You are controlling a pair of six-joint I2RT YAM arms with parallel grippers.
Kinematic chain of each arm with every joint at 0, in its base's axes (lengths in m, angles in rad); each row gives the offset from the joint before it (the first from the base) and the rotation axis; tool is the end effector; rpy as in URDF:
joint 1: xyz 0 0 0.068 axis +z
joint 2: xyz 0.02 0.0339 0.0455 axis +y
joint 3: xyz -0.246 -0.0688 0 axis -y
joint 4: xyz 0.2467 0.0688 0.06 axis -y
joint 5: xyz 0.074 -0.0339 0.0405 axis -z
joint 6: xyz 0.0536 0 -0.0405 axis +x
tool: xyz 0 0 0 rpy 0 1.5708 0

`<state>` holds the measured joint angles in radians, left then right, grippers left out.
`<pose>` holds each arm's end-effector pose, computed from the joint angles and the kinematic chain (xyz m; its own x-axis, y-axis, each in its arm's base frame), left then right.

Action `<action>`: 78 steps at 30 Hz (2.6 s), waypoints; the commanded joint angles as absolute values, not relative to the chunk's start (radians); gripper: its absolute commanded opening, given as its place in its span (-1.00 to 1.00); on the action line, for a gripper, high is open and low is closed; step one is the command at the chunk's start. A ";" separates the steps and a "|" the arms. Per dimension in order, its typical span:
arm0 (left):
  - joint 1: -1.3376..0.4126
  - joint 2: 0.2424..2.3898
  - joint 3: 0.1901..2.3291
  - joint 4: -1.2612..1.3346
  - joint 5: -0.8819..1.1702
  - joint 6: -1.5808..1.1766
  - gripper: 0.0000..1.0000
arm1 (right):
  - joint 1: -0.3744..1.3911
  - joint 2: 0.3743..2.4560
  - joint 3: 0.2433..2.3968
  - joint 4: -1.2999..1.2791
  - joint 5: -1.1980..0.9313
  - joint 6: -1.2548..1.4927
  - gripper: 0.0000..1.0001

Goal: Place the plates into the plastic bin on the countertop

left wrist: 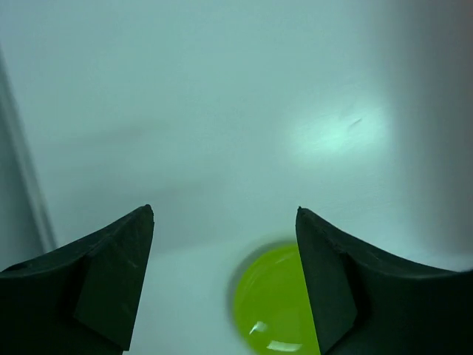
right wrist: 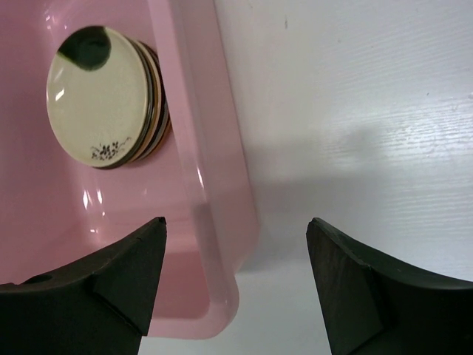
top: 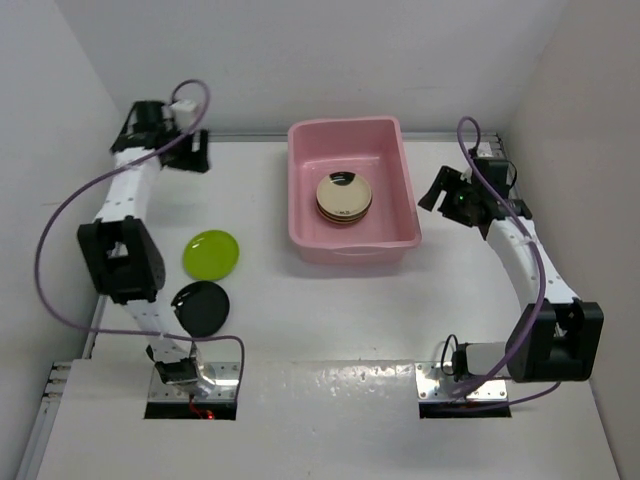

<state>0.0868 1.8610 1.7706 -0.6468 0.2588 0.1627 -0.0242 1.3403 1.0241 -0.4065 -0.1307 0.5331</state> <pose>0.4342 0.0240 0.3021 -0.6438 0.1012 -0.7584 0.2120 0.9760 -0.0498 0.3124 -0.0006 0.2492 -0.6069 0.5187 -0.6021 0.2725 0.8475 0.4554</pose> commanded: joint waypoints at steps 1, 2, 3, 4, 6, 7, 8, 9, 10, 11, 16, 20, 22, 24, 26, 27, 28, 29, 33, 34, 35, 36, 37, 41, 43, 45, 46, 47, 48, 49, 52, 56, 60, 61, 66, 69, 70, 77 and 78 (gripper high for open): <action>0.236 1.804 1.501 -0.727 0.232 0.261 0.58 | -0.009 1.287 0.994 -0.408 -0.123 0.489 0.52; 0.259 1.804 1.455 -0.727 0.232 0.277 0.58 | -0.008 1.281 0.989 -0.410 -0.118 0.489 0.52; 0.281 1.804 1.416 -0.713 0.232 0.278 0.54 | -0.009 1.279 0.983 -0.402 -0.120 0.488 0.54; 0.300 1.804 1.358 -0.701 0.241 0.290 0.51 | -0.011 1.273 0.983 -0.397 -0.120 0.485 0.54; 0.348 1.828 1.325 -0.701 0.291 0.290 0.48 | -0.014 1.276 0.991 -0.396 -0.139 0.480 0.54; 0.357 1.829 1.313 -0.701 0.308 0.290 0.48 | -0.012 1.282 0.997 -0.396 -0.143 0.480 0.54; 0.368 1.829 1.295 -0.692 0.339 0.290 0.45 | -0.012 1.293 1.003 -0.406 -0.150 0.477 0.54; 0.368 1.838 1.286 -0.692 0.351 0.290 0.45 | -0.011 1.296 1.014 -0.413 -0.159 0.474 0.54; 0.368 1.838 1.275 -0.692 0.362 0.290 0.45 | -0.011 1.299 1.017 -0.420 -0.164 0.474 0.54; 0.368 1.838 1.250 -0.681 0.362 0.290 0.39 | -0.012 1.292 1.016 -0.419 -0.164 0.476 0.54; 0.313 1.850 1.169 -0.631 0.250 0.269 0.02 | -0.012 1.269 0.991 -0.408 -0.150 0.485 0.54; 0.301 1.893 1.147 -0.611 0.221 0.255 -0.64 | -0.018 1.255 0.986 -0.414 -0.140 0.483 0.54; 0.301 1.911 1.216 -0.635 0.247 0.255 -0.99 | -0.024 1.250 0.985 -0.411 -0.138 0.486 0.54; 0.310 1.921 1.317 -0.655 0.293 0.236 -1.00 | -0.028 1.250 0.988 -0.413 -0.143 0.492 0.54; 0.322 1.904 1.392 -0.666 0.342 0.209 -1.00 | -0.031 1.253 0.985 -0.411 -0.147 0.502 0.54; 0.322 1.895 1.472 -0.666 0.363 0.178 -1.00 | -0.031 1.256 0.985 -0.408 -0.155 0.505 0.54; 0.322 1.884 1.515 -0.666 0.402 0.166 -1.00 | -0.031 1.256 0.985 -0.408 -0.156 0.511 0.54; 0.322 1.864 1.558 -0.666 0.417 0.154 -1.00 | -0.032 1.261 0.983 -0.403 -0.161 0.514 0.54; 0.262 1.835 1.774 -0.666 0.471 0.069 -1.00 | -0.032 1.272 0.989 -0.397 -0.160 0.525 0.54; 0.233 1.824 1.866 -0.666 0.485 0.052 -1.00 | -0.032 1.278 0.991 -0.394 -0.160 0.529 0.54; 0.215 1.824 1.911 -0.666 0.494 0.034 -1.00 | -0.032 1.279 0.996 -0.393 -0.156 0.531 0.54; 0.193 1.824 1.952 -0.666 0.503 0.020 -1.00 | -0.034 1.284 0.994 -0.384 -0.156 0.532 0.54; 0.171 1.838 2.020 -0.640 0.514 -0.012 -1.00 | -0.034 1.293 0.997 -0.385 -0.158 0.537 0.54; -0.002 1.896 2.112 -0.580 0.538 -0.067 -1.00 | -0.034 1.322 1.014 -0.379 -0.164 0.546 0.54; -0.069 1.943 2.169 -0.571 0.538 -0.067 -1.00 | -0.034 1.333 1.014 -0.376 -0.164 0.557 0.54; -0.158 2.021 2.198 -0.571 0.512 -0.077 -1.00 | -0.034 1.342 1.019 -0.371 -0.167 0.557 0.54; -0.184 2.046 2.222 -0.571 0.512 -0.077 -1.00 | -0.035 1.345 1.020 -0.373 -0.167 0.554 0.54; -0.208 2.071 2.232 -0.571 0.491 -0.077 -1.00 | -0.034 1.348 1.023 -0.376 -0.169 0.554 0.54; -0.250 2.094 2.232 -0.571 0.477 -0.065 -1.00 | -0.034 1.351 1.029 -0.379 -0.169 0.552 0.54; -0.265 2.138 2.246 -0.571 0.466 -0.064 -1.00 | -0.034 1.351 1.032 -0.391 -0.170 0.546 0.54; -0.314 2.195 2.278 -0.558 0.457 -0.064 -1.00 | -0.034 1.359 1.042 -0.402 -0.167 0.542 0.54; -0.348 2.252 2.287 -0.538 0.434 -0.055 -1.00 | -0.032 1.358 1.034 -0.414 -0.161 0.537 0.54; -0.379 2.278 2.273 -0.529 0.457 -0.040 -1.00 | -0.032 1.358 1.025 -0.422 -0.155 0.534 0.54; -0.379 2.292 2.258 -0.529 0.457 -0.040 -1.00 | -0.032 1.355 1.025 -0.423 -0.152 0.532 0.54; -0.388 2.313 2.217 -0.529 0.442 -0.015 -0.14 | -0.032 1.345 1.026 -0.431 -0.140 0.526 0.54; -0.399 2.322 2.207 -0.529 0.442 0.021 0.18 | -0.035 1.341 1.028 -0.431 -0.138 0.523 0.54; -0.408 2.322 2.207 -0.529 0.430 0.034 0.22 | -0.032 1.342 1.031 -0.437 -0.137 0.525 0.54; -0.378 2.220 2.264 -0.560 0.411 0.034 0.27 | -0.031 1.327 1.049 -0.443 -0.143 0.526 0.54; -0.358 2.188 2.264 -0.572 0.411 0.046 0.34 | -0.028 1.321 1.055 -0.442 -0.140 0.526 0.54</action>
<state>-0.4030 2.3264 2.2116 -0.5690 0.4206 0.0227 -0.0303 1.3586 1.0016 -0.4519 -0.1551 0.5407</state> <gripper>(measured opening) 0.657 0.767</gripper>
